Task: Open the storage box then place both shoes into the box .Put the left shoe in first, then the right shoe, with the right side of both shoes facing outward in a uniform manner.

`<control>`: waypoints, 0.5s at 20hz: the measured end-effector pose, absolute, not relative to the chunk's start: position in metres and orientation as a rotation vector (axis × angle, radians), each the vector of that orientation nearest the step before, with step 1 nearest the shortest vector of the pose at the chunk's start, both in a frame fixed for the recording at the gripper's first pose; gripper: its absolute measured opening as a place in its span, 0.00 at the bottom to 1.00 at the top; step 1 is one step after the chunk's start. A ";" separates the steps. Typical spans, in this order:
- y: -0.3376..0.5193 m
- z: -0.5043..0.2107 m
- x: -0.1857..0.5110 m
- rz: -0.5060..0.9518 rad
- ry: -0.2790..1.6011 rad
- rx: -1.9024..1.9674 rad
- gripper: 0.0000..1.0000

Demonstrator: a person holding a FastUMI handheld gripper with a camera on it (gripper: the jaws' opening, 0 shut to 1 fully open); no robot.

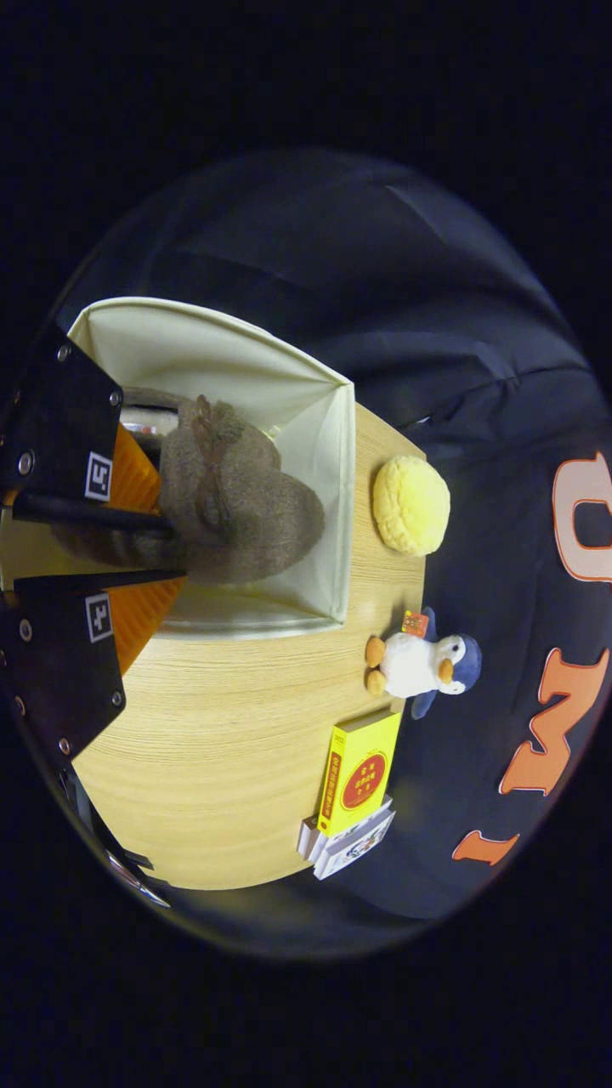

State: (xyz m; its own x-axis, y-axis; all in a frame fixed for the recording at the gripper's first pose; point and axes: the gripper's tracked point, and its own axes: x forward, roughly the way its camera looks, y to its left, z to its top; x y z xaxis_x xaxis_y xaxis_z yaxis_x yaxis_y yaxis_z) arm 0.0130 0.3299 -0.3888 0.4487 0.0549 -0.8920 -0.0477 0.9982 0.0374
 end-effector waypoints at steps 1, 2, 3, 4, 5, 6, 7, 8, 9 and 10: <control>0.327 -0.385 0.008 0.083 1.112 0.000 0.26; 0.328 -0.379 0.006 0.109 1.098 0.010 0.26; 0.330 -0.372 0.004 0.127 1.088 0.023 0.26; 0.330 -0.365 0.001 0.140 1.081 0.047 0.26; 0.333 -0.355 0.004 0.166 1.060 0.080 0.27; 0.333 -0.344 0.006 0.178 1.034 0.103 0.28; 0.329 -0.331 0.010 0.194 1.000 0.117 0.30; 0.325 -0.316 0.014 0.199 0.955 0.131 0.33; 0.320 -0.298 0.019 0.205 0.896 0.144 0.36; 0.312 -0.267 0.025 0.206 0.836 0.146 0.37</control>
